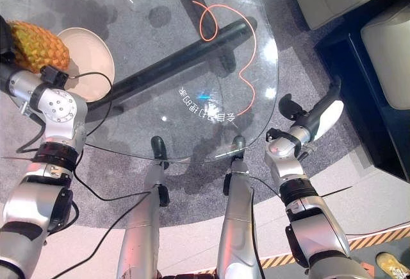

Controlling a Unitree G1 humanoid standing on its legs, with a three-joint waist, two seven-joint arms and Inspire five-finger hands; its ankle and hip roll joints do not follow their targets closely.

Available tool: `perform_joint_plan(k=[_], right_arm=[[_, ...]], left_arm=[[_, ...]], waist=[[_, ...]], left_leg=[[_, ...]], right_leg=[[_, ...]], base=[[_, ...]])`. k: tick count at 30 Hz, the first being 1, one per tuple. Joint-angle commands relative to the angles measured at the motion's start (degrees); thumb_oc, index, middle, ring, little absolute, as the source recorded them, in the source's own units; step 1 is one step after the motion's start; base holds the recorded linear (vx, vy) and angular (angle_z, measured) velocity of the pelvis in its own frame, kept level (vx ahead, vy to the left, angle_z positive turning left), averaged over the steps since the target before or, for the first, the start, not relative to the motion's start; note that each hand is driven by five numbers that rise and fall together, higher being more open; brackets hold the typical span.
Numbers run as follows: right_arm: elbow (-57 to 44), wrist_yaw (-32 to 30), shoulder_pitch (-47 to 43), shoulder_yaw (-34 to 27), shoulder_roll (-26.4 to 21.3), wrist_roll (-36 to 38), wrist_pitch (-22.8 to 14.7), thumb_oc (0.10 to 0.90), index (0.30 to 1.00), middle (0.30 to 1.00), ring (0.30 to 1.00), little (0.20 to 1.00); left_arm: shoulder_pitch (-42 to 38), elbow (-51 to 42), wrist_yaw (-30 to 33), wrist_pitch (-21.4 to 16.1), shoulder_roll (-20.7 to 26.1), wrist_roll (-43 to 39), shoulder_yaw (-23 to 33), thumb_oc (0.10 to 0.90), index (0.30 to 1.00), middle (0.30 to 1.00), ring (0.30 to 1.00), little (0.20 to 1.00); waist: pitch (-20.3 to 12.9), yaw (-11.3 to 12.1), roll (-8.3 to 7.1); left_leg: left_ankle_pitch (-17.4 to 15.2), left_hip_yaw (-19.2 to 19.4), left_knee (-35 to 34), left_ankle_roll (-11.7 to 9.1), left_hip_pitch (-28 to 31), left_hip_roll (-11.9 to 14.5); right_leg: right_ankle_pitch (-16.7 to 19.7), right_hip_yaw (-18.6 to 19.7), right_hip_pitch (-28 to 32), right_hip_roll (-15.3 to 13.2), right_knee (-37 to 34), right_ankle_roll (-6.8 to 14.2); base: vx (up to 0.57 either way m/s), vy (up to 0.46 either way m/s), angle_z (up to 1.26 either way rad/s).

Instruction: Pick up the fruit to the plate

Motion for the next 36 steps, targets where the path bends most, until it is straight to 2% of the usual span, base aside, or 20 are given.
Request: perform_joint_plan(k=[1, 9, 13, 20, 36], right_arm=[[5.72, 1.75, -0.87, -4.31, -2.97, 4.45, -4.27, 0.800, 0.900, 0.900, 0.900, 0.900], [17.66, 8.48, -0.85, -6.22, -2.79, 9.58, -4.05, 0.800, 0.900, 0.900, 0.900, 0.900], [22.49, 14.39, -0.60, -6.44, -2.04, 12.12, -0.82, 0.800, 0.900, 0.900, 0.900, 0.900], [25.52, 20.38, 0.03, -6.33, -1.66, 12.45, 2.45, 0.800, 0.900, 0.900, 0.900, 0.900], [24.78, 19.74, -1.22, -5.52, -1.05, 11.37, 2.72, 0.800, 0.900, 0.900, 0.900, 0.900]], left_arm=[[-8.18, 2.23, 1.50, -3.24, 8.56, 2.37, -0.33, 0.100, 0.300, 0.300, 0.300, 0.200], [-11.33, 7.46, -0.95, -2.76, 9.66, -1.47, -1.83, 0.100, 0.300, 0.300, 0.300, 0.200], [-12.17, 9.30, -2.48, -2.42, 9.12, -2.67, -2.34, 0.100, 0.300, 0.300, 0.300, 0.200], [-12.77, 10.90, -4.20, -1.33, 8.75, -3.66, -2.58, 0.100, 0.300, 0.300, 0.300, 0.200], [-13.07, 14.52, -10.45, -1.60, 8.68, -7.44, -2.92, 0.100, 0.300, 0.300, 0.300, 0.200]], waist=[[-1.41, 0.49, -1.49], [-1.41, 0.27, -1.91], [-1.41, 0.32, -2.26], [-1.41, 0.37, -3.19], [-1.41, 0.10, -4.12]], left_leg=[[-7.80, 0.22, 8.15, -0.74, -0.73, -0.23], [-7.81, 0.11, 9.19, -0.70, -1.66, 0.14], [-8.49, -0.09, 9.64, -0.64, -1.61, 0.21], [-8.32, -0.51, 10.39, -0.57, -2.43, 0.49], [-8.60, -0.82, 11.12, -0.74, -3.50, 0.71]], right_leg=[[1.83, -3.37, 2.30, 1.76, -4.35, -1.61], [2.18, -3.22, 1.86, 2.19, -4.22, -1.92], [1.58, -3.27, 2.12, 2.40, -3.91, -1.94], [2.05, -3.47, 1.63, 2.67, -3.68, -2.06], [2.05, -3.24, 0.81, 3.21, -3.68, -2.17]], base=[[0.00, 0.000, 0.00], [0.00, 0.000, 0.00], [0.00, 0.000, 0.00], [0.01, -0.010, 0.00], [0.00, 0.004, 0.01]])
